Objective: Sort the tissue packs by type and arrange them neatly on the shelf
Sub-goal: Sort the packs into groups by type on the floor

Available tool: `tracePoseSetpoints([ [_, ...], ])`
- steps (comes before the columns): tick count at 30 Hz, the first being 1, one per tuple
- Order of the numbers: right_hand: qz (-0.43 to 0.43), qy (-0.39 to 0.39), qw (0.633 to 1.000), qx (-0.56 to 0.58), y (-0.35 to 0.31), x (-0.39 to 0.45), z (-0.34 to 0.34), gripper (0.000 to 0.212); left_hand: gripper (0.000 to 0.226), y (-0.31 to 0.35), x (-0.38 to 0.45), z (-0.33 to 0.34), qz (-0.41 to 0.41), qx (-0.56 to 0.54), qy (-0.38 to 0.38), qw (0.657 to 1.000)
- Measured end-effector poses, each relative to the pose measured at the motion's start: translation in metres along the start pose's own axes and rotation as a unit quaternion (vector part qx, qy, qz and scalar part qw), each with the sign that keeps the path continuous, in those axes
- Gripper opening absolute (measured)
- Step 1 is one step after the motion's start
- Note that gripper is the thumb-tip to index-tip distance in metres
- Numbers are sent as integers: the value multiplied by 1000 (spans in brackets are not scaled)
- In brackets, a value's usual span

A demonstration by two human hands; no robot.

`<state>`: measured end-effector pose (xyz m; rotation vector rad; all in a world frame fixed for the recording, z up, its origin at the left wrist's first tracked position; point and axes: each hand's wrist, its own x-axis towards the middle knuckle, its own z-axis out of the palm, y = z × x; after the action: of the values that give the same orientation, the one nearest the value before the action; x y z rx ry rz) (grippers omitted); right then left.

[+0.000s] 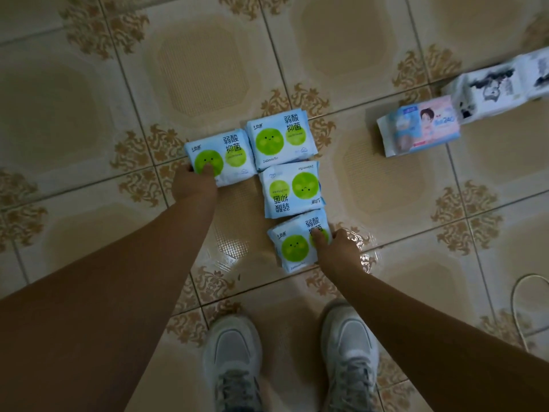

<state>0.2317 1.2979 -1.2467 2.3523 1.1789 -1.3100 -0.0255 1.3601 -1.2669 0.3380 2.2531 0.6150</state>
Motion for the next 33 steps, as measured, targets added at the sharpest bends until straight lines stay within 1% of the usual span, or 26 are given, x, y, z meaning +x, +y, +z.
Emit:
tracePoseSetpoints([
  [3,7,-18,1000,-20,-5,-4,-7,69,51,9,-4,1,0,89,-36,995],
  [5,19,-18,998,-63,-10,-13,-15,76,60,14,-16,-4,-1,169,-39,985],
  [7,12,-6,994,-107,-16,-28,-28,76,66,20,-38,-14,6,217,-37,975],
  [9,-21,16,992,-124,-31,-52,-51,71,67,33,-71,-34,32,238,-43,970],
  [12,-87,28,984,-150,-60,-96,-92,65,62,66,-120,-68,111,248,-64,960],
  [14,-139,42,975,-169,-82,-134,-124,63,64,102,-148,-99,150,265,-73,950],
  [16,-177,42,966,-181,-107,-183,-163,62,67,151,-178,-140,183,291,-78,936],
  [19,-242,40,943,-224,-151,-276,-231,63,67,239,-232,-226,238,320,-52,916],
  [23,-344,47,905,-246,-225,-428,-330,66,66,370,-330,-377,268,284,-7,920],
  [25,-417,56,875,-241,-272,-511,-379,65,65,430,-387,-464,275,260,30,925],
  [27,-498,87,837,-212,-316,-594,-429,62,64,481,-445,-552,282,233,79,927],
  [29,-555,93,809,-171,-351,-673,-469,58,62,510,-501,-635,296,201,153,921],
  [31,-614,77,773,-141,-379,-748,-497,59,59,520,-557,-718,297,184,244,905],
  [33,-677,66,723,-122,-392,-818,-511,65,58,517,-613,-787,279,174,311,892],
])
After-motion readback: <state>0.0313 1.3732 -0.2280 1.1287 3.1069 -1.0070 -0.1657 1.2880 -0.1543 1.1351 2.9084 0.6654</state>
